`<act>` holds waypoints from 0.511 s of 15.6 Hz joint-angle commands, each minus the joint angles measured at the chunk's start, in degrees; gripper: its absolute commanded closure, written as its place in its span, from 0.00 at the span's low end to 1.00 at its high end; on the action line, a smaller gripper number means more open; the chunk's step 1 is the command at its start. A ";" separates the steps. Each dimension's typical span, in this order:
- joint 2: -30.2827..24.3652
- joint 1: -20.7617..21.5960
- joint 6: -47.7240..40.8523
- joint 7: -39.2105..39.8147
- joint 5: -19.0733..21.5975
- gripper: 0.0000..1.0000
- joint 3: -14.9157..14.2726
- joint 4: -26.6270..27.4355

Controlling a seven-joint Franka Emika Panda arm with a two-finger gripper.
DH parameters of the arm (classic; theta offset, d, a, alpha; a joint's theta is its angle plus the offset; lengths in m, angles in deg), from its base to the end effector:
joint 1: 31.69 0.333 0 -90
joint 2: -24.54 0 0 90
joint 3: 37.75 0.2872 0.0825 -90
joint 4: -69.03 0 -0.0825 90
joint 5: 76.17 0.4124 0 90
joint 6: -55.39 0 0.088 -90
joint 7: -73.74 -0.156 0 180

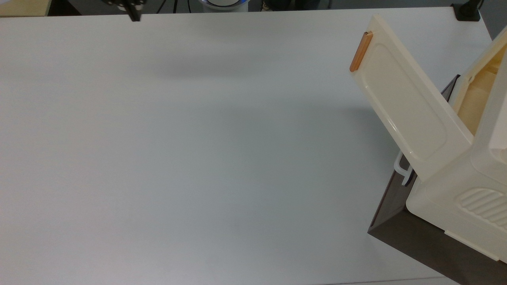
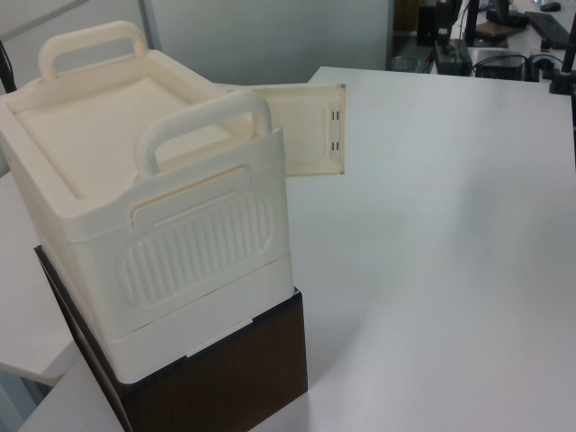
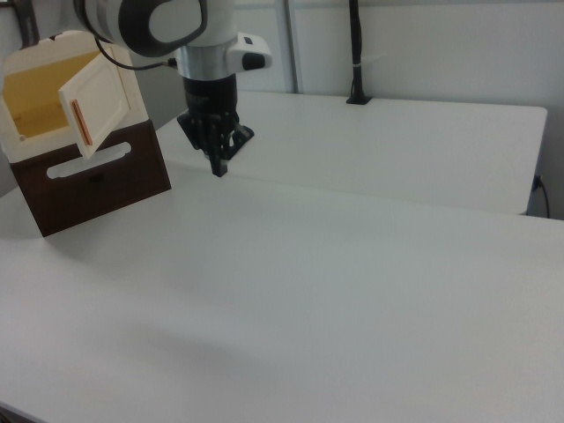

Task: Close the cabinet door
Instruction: 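Move the gripper toward the open cream door of the box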

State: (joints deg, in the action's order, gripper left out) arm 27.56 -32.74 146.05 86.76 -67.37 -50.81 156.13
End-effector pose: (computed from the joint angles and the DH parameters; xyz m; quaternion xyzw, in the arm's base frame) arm 0.5876 -0.1205 0.5443 -0.9974 0.0098 -0.0218 0.0675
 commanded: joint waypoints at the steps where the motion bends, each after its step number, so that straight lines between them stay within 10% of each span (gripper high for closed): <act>1: -0.30 4.64 0.65 0.25 1.92 0.93 -0.21 -0.44; 8: 0.76 14.93 11.54 -8.97 5.07 0.93 -0.20 -0.44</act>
State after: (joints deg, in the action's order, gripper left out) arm 28.11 -21.10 153.28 80.71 -65.25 -50.30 155.77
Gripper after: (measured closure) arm 0.930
